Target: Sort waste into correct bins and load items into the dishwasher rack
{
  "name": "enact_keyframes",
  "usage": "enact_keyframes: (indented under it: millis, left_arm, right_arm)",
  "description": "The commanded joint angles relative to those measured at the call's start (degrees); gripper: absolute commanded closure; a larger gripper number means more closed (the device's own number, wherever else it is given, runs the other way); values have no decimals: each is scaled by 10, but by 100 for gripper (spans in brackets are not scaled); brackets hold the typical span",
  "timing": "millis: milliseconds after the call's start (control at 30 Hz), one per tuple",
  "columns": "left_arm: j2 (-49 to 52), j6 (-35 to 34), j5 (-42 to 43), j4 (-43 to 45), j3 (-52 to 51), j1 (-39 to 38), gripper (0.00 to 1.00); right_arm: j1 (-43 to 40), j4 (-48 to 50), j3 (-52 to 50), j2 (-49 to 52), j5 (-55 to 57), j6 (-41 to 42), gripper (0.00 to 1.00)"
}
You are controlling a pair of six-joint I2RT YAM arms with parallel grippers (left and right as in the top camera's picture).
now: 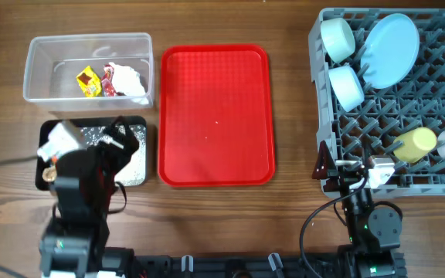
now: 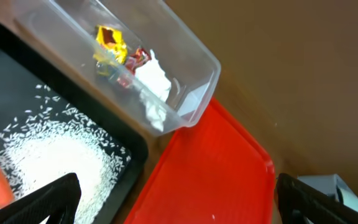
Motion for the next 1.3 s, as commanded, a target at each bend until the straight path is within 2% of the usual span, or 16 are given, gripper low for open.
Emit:
enact_keyframes:
  millis: [0, 100, 300, 467, 633, 1267]
  left_arm:
    - [-102, 89, 52, 95, -104, 20, 0]
    - [-167, 176, 94, 171, -171, 26, 0]
    - [-234, 236, 112, 205, -235, 39, 0]
    - [-278, 236, 116, 229, -270, 50, 0]
    - [-330, 279, 146, 243, -305, 51, 0]
    - [-330, 294, 141, 231, -335, 57, 0]
  right_arm:
    - [2, 1, 0, -3, -5, 6, 0]
    - [2, 1, 0, -3, -5, 6, 0]
    - [2, 1, 0, -3, -5, 6, 0]
    - [2, 1, 0, -3, -5, 6, 0]
    - [2, 1, 0, -3, -5, 6, 0]
    - [2, 1, 0, -3, -5, 6, 0]
